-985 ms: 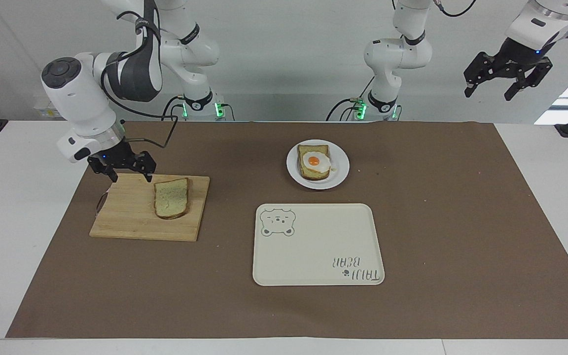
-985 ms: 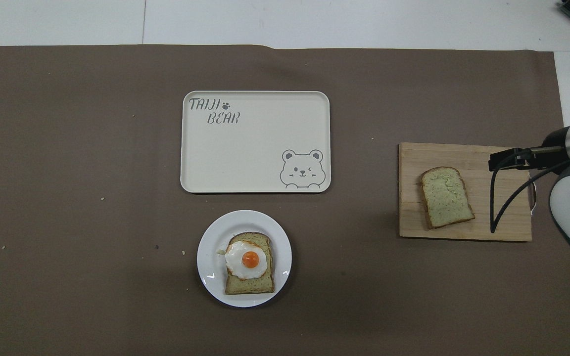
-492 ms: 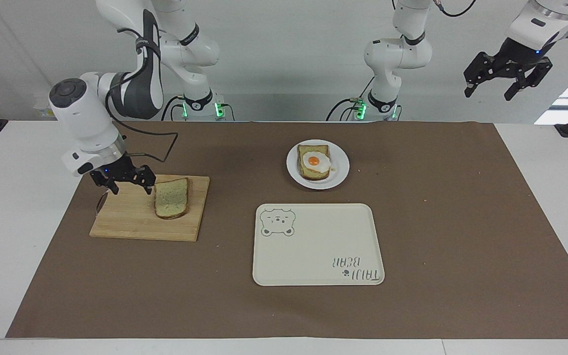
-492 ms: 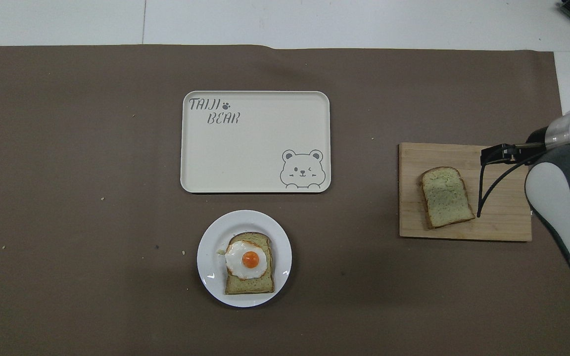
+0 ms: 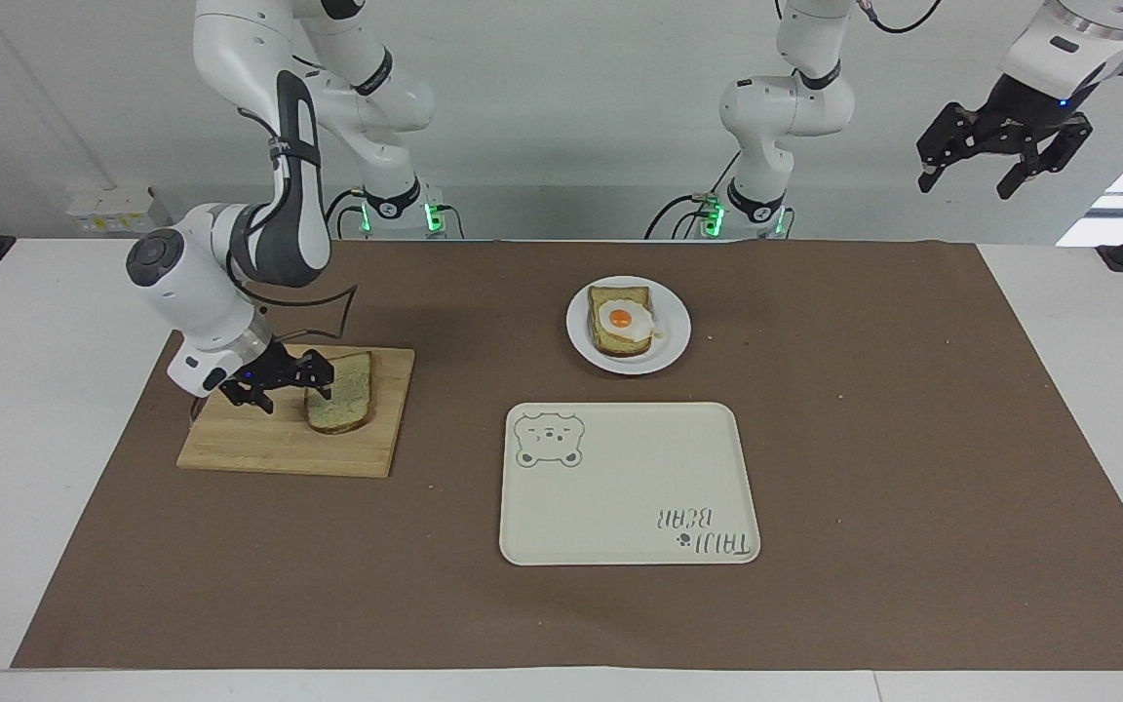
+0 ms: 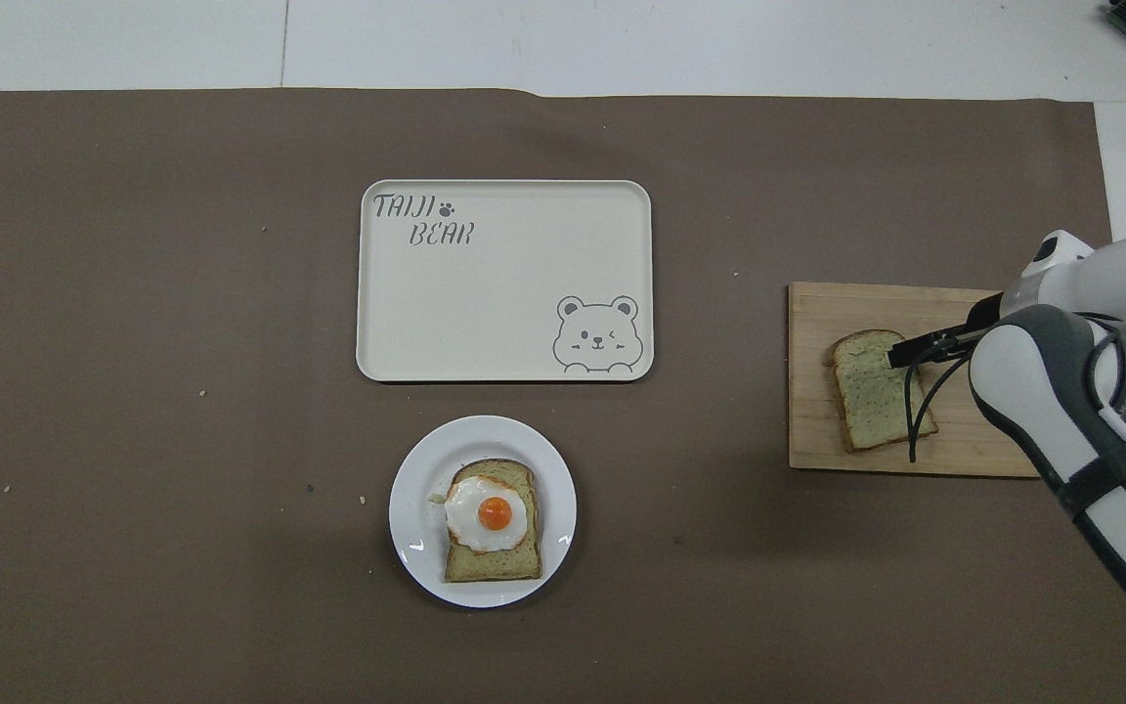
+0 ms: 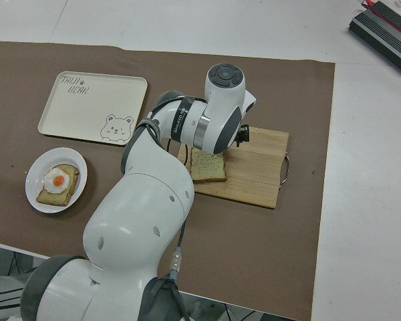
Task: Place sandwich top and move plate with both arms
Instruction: 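Reach the right gripper to the bread slice on the cutting board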
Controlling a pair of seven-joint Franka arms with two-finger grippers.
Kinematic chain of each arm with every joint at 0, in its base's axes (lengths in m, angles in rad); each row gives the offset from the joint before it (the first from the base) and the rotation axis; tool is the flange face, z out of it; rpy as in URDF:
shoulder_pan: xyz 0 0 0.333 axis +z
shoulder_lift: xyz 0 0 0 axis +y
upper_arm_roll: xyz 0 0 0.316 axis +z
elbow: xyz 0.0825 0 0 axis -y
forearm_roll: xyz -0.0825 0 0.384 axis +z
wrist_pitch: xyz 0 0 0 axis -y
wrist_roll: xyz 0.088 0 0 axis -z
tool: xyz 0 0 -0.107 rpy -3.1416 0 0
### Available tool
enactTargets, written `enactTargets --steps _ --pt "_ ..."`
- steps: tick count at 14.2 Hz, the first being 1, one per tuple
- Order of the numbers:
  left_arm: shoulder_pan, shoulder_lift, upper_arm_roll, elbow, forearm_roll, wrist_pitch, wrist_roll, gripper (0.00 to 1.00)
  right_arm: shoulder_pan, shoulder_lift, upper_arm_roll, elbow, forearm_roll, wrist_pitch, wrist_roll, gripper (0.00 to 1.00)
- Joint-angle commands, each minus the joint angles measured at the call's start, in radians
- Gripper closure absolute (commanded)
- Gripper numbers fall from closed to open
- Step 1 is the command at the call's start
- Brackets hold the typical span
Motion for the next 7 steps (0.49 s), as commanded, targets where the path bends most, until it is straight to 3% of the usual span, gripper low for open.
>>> enactTargets --steps 1,5,7 --pt "-0.002 -0.027 0.001 -0.03 0.009 -0.002 -0.007 0.0 -0.024 -0.002 0.01 -0.044 0.032 0.044 -0.079 0.0" --pt "-0.002 -0.027 0.001 -0.03 0.009 -0.002 -0.007 0.0 -0.024 -0.004 0.01 -0.071 0.032 0.052 -0.082 0.02" --pt "0.0 -0.027 0.001 -0.03 0.009 -0.002 -0.008 0.0 -0.023 -0.005 0.01 -0.085 0.034 0.052 -0.079 0.23"
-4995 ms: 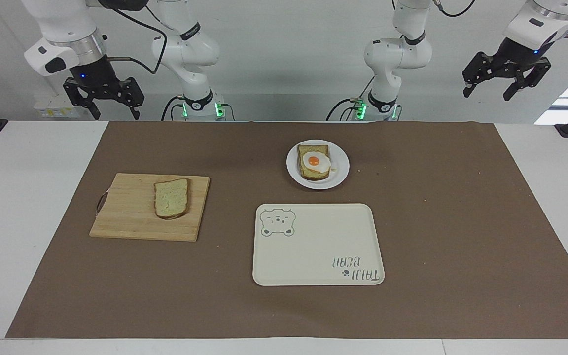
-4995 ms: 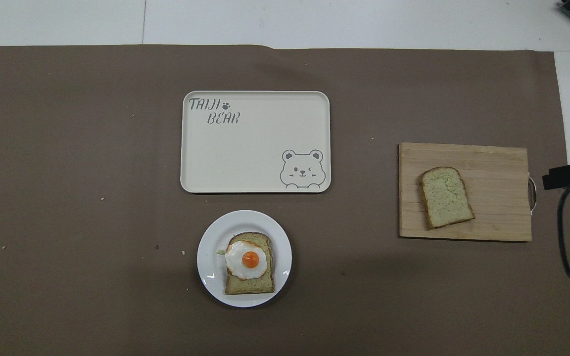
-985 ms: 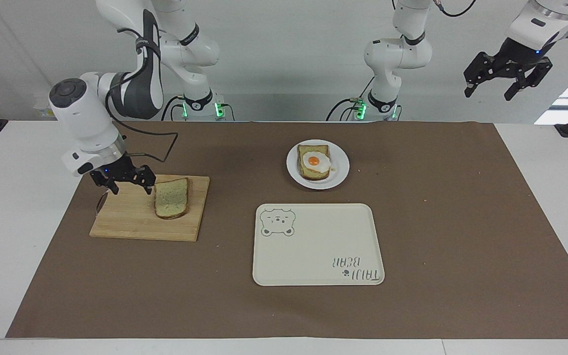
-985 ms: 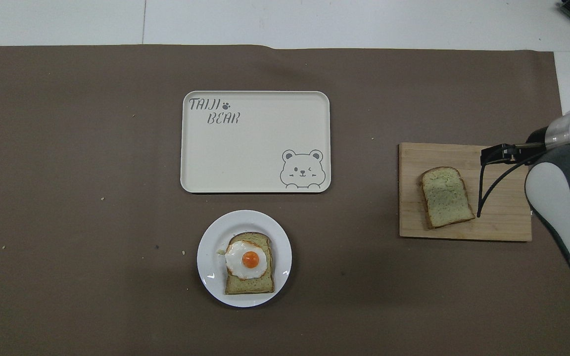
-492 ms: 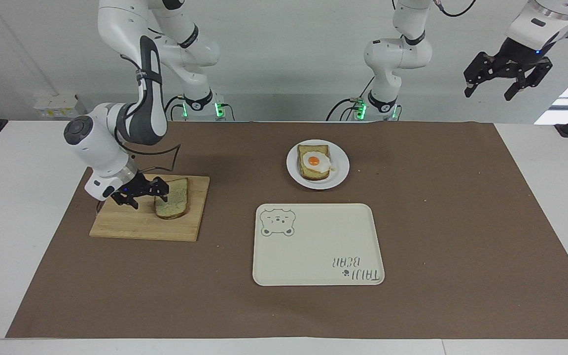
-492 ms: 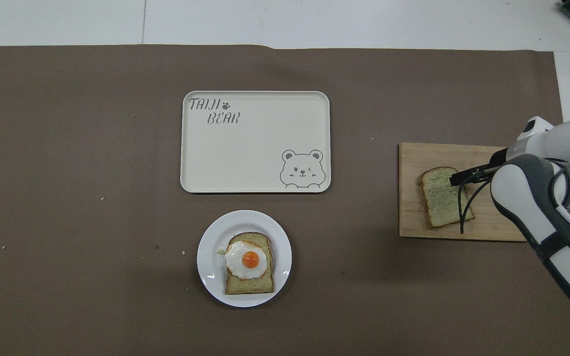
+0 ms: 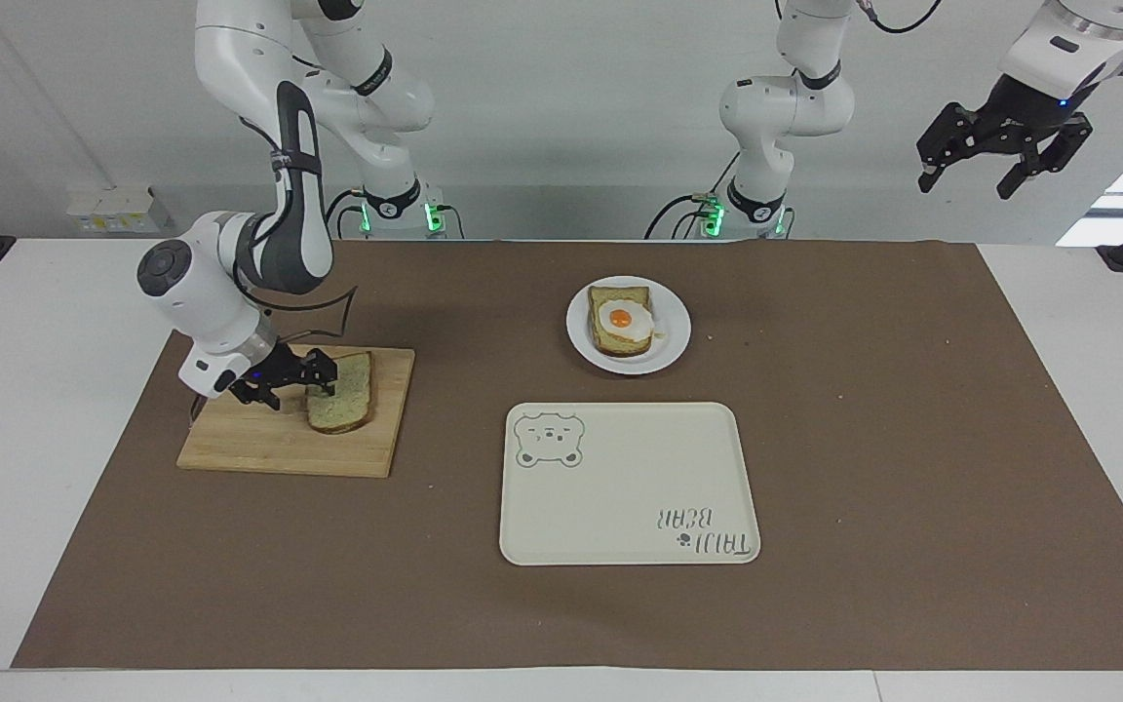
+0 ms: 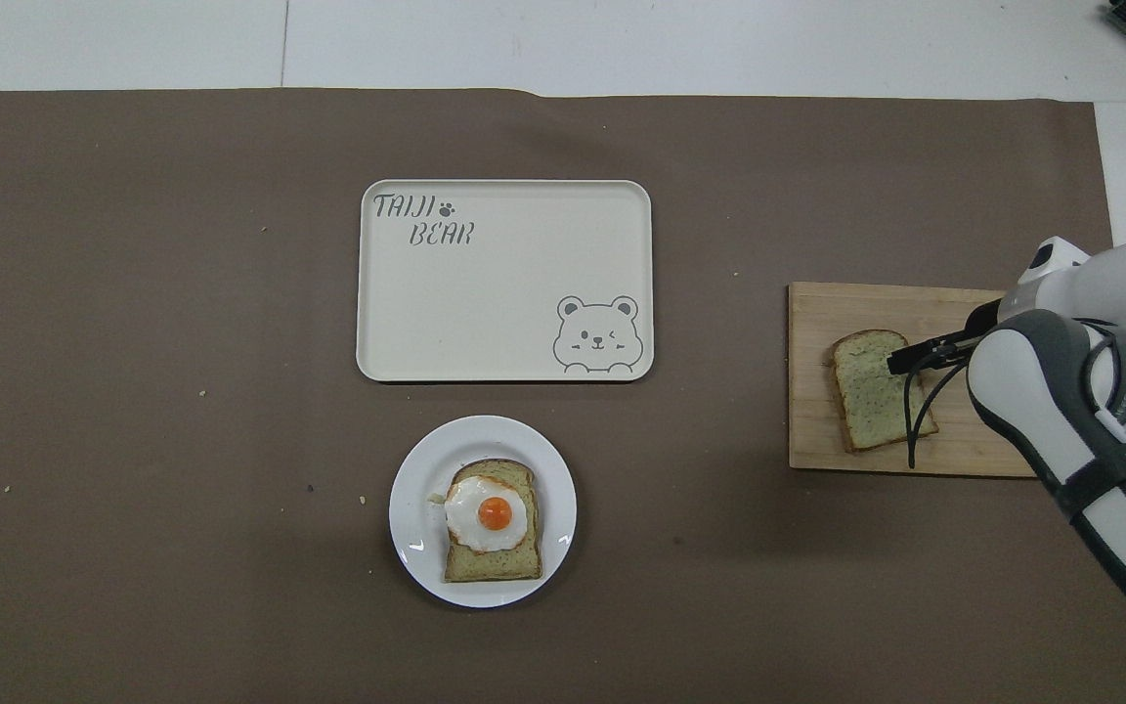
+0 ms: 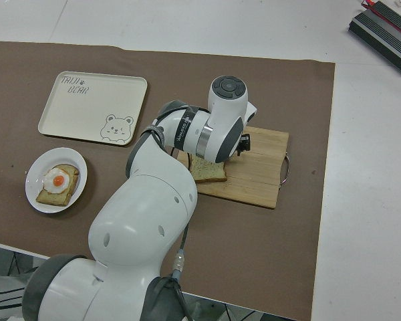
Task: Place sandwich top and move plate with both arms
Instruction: 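Grasp the bread slice edge with the right gripper and lift it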
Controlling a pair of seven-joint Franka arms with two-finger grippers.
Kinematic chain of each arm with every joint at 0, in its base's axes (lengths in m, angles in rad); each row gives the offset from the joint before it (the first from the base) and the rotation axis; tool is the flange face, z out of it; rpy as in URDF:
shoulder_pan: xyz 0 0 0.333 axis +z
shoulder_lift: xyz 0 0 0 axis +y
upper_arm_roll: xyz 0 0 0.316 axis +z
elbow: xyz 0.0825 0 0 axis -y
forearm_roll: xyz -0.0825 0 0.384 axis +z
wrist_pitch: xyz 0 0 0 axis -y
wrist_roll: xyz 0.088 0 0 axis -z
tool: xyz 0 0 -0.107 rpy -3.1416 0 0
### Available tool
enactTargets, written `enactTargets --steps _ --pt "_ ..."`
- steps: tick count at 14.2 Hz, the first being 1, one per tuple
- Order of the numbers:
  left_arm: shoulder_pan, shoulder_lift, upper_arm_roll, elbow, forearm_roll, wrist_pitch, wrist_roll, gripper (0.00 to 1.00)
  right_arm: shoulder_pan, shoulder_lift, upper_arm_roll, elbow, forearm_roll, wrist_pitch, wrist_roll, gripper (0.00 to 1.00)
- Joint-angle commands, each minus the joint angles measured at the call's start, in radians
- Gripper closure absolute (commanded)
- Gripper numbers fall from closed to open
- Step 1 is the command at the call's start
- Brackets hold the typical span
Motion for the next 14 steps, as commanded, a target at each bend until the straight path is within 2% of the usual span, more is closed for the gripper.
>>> enactTargets --steps 1,3,4,11,14 --pt "0.0 -0.027 0.001 -0.03 0.009 -0.002 -0.007 0.0 -0.018 -0.007 0.01 -0.026 0.033 0.022 -0.043 0.42" --pt "-0.002 -0.027 0.001 -0.03 0.009 -0.002 -0.007 0.0 -0.013 -0.007 0.01 -0.026 0.039 0.021 -0.033 0.96" --pt "0.0 -0.027 0.001 -0.03 0.009 -0.005 -0.007 0.0 -0.012 -0.007 0.009 -0.026 0.039 0.021 -0.018 1.0" --pt "-0.002 -0.027 0.001 -0.03 0.009 -0.002 -0.007 0.0 -0.009 0.001 0.009 -0.011 0.039 0.012 -0.001 1.0" --pt "0.0 -0.028 0.001 -0.03 0.009 -0.002 -0.007 0.0 -0.01 0.001 0.009 0.029 0.039 -0.024 0.003 1.0"
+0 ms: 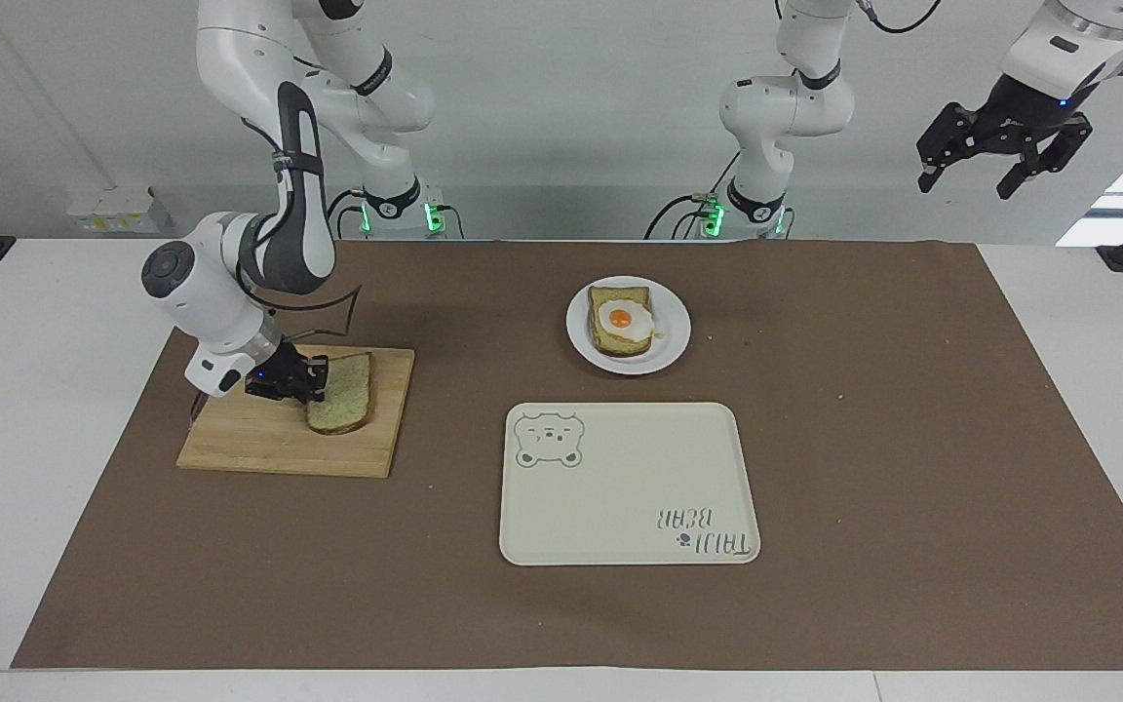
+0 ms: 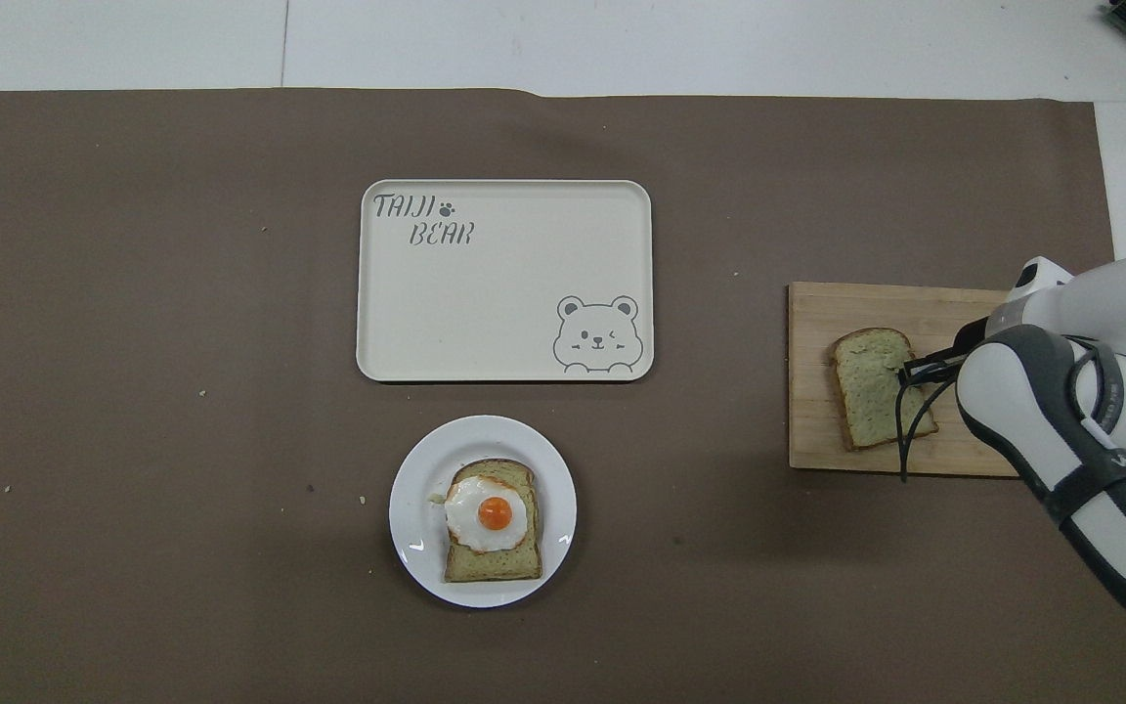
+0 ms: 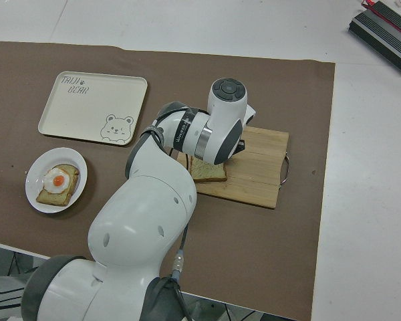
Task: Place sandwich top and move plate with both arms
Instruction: 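Grasp the bread slice edge with the right gripper and lift it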
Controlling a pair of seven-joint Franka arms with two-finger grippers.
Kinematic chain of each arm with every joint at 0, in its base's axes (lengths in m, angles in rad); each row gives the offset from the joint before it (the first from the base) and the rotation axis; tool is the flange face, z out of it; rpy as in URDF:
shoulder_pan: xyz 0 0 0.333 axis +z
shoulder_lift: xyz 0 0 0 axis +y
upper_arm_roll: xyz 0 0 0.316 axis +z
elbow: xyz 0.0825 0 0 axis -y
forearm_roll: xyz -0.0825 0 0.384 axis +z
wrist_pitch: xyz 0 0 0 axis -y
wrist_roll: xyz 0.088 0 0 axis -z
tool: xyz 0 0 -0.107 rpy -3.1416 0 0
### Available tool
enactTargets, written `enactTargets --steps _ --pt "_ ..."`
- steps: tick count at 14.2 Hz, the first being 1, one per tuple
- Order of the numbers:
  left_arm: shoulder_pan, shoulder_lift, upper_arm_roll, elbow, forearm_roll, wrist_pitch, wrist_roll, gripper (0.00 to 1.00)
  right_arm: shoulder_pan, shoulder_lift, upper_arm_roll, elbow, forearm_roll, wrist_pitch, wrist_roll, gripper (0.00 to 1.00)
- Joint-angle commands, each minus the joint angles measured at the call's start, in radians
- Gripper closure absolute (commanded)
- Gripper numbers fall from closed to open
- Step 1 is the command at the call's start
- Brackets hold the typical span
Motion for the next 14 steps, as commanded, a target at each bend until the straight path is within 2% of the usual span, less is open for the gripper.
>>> enactTargets --steps 1,4,6,10,14 --pt "0.0 -0.028 0.001 -0.03 0.009 -0.002 -0.007 0.0 -0.01 0.005 0.005 0.045 0.018 -0.043 0.01 1.0" --pt "-0.002 -0.028 0.001 -0.03 0.009 -0.002 -0.007 0.0 -0.009 -0.012 0.007 0.078 0.018 -0.093 0.032 1.0" --pt "-0.002 -0.028 0.001 -0.03 0.009 -0.002 -0.008 0.0 -0.009 -0.032 0.008 0.128 0.021 -0.193 0.049 1.0" --pt "-0.002 -0.026 0.001 -0.03 0.009 -0.002 -0.007 0.0 -0.006 -0.057 0.016 0.207 0.127 -0.406 0.043 1.0" --pt "0.0 -0.026 0.001 -0.03 0.009 -0.002 -0.007 0.0 -0.003 -0.061 0.092 0.202 0.184 -0.446 0.052 1.0"
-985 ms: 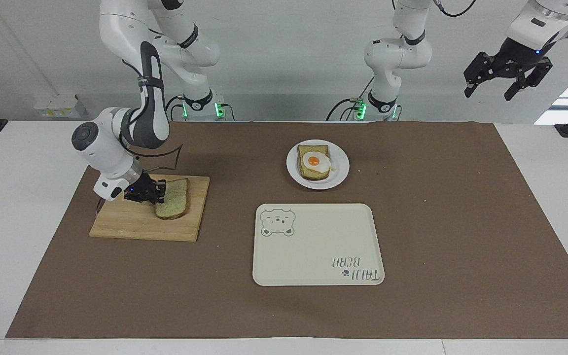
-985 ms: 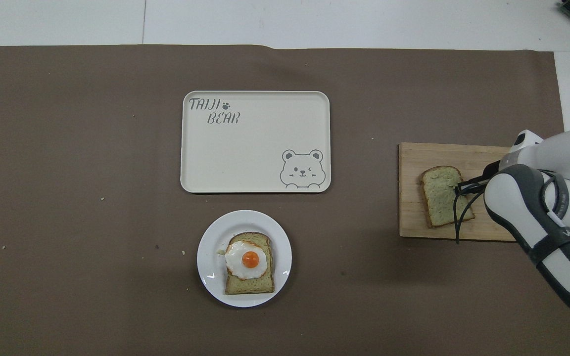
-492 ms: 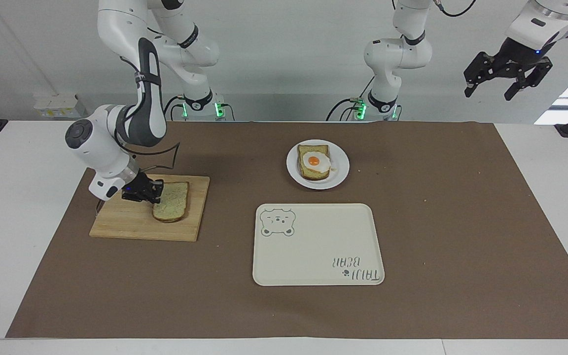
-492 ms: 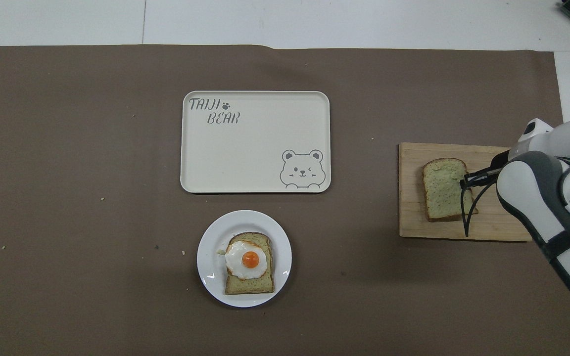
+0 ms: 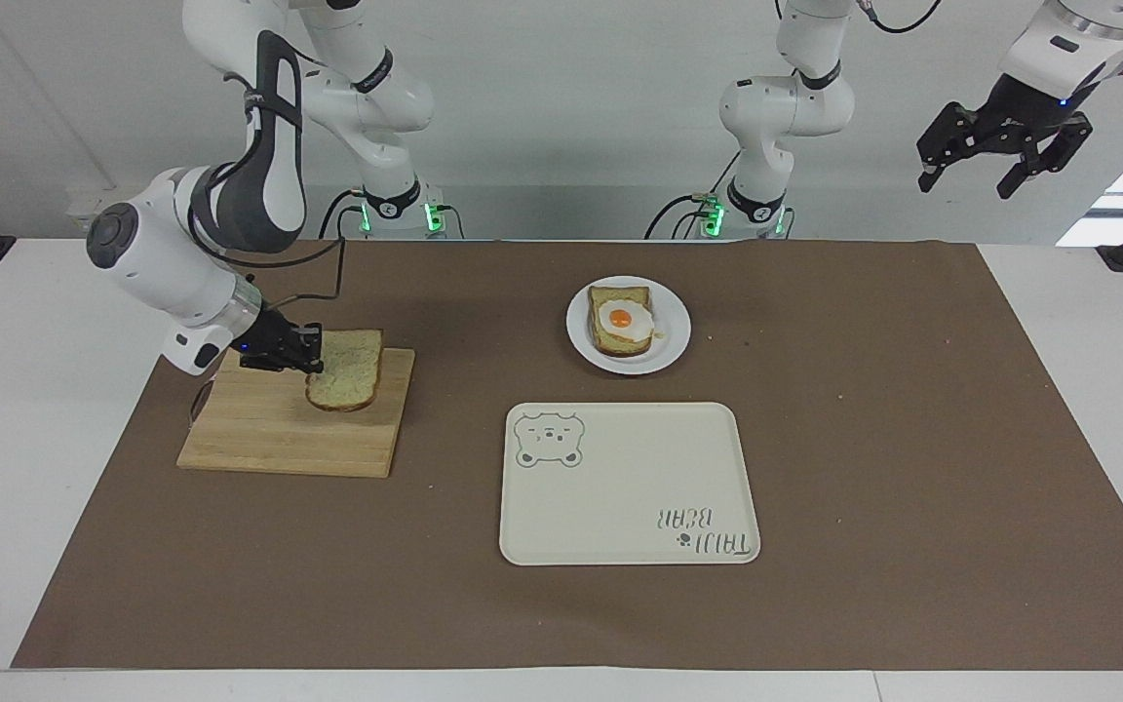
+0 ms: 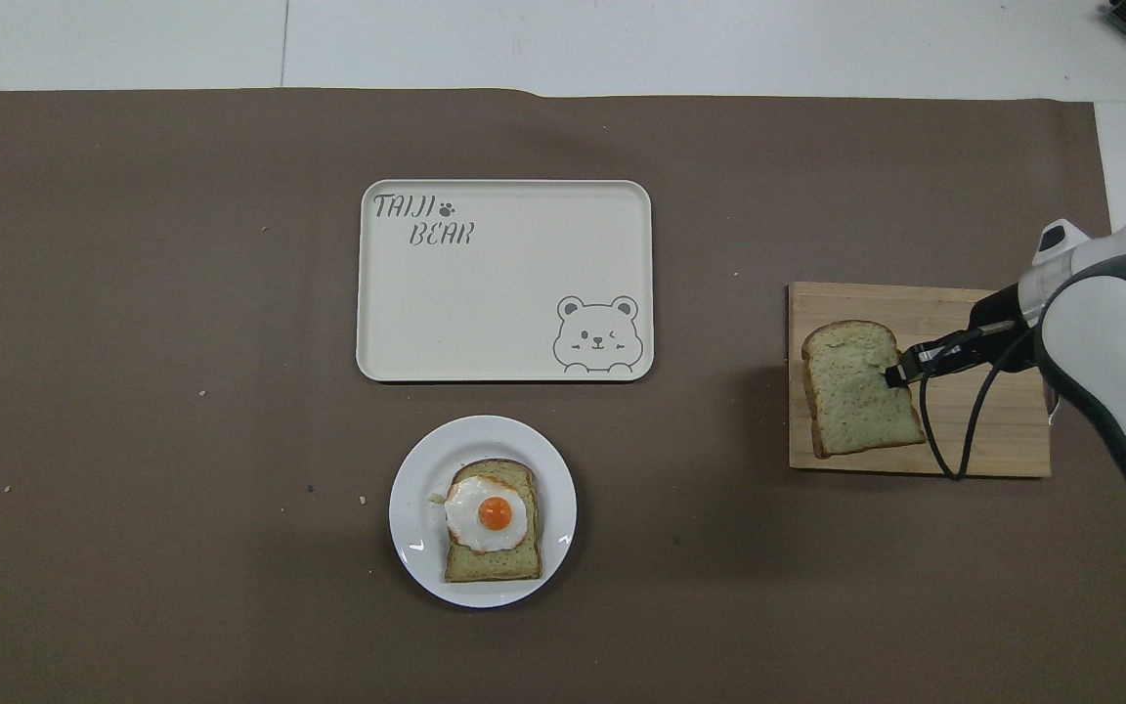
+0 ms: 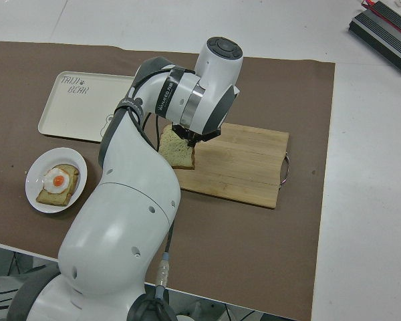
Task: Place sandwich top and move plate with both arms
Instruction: 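Grasp the bread slice edge with the right gripper and lift it, then carry the bread slice with the right gripper over the egg toast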
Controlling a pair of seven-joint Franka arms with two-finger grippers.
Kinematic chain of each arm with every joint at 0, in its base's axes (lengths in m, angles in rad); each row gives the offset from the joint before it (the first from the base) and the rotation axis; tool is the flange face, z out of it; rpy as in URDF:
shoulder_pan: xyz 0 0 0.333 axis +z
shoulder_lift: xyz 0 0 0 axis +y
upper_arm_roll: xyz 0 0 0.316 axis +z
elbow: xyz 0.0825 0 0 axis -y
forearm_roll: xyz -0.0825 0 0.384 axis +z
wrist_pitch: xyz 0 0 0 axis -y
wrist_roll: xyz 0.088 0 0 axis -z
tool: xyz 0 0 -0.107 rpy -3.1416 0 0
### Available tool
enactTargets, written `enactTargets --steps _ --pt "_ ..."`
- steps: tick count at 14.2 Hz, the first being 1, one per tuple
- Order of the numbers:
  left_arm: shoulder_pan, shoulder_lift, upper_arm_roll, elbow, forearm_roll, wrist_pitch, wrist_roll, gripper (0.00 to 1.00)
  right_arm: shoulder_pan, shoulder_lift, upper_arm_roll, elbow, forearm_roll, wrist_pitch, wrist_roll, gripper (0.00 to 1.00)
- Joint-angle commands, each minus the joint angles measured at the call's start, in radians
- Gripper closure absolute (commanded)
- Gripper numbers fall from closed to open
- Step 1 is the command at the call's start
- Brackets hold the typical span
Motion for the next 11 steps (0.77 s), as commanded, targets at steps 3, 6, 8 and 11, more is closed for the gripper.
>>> enactTargets --steps 3,6,8,11 --pt "0.0 -0.028 0.001 -0.029 0.009 -0.002 -0.007 0.0 -0.006 -0.002 0.092 -0.006 0.067 -0.011 0.047 1.0" --pt "0.0 -0.028 0.001 -0.029 0.009 -0.005 -0.008 0.0 0.031 -0.007 0.137 -0.012 0.081 0.003 0.102 1.0" --pt "-0.002 -0.028 0.001 -0.029 0.009 -0.002 -0.008 0.0 0.094 -0.007 0.14 -0.012 0.093 0.024 0.194 1.0" --pt "-0.002 -0.028 0.001 -0.029 0.009 -0.002 -0.007 0.0 0.201 -0.011 0.14 -0.014 0.112 0.095 0.33 1.0"
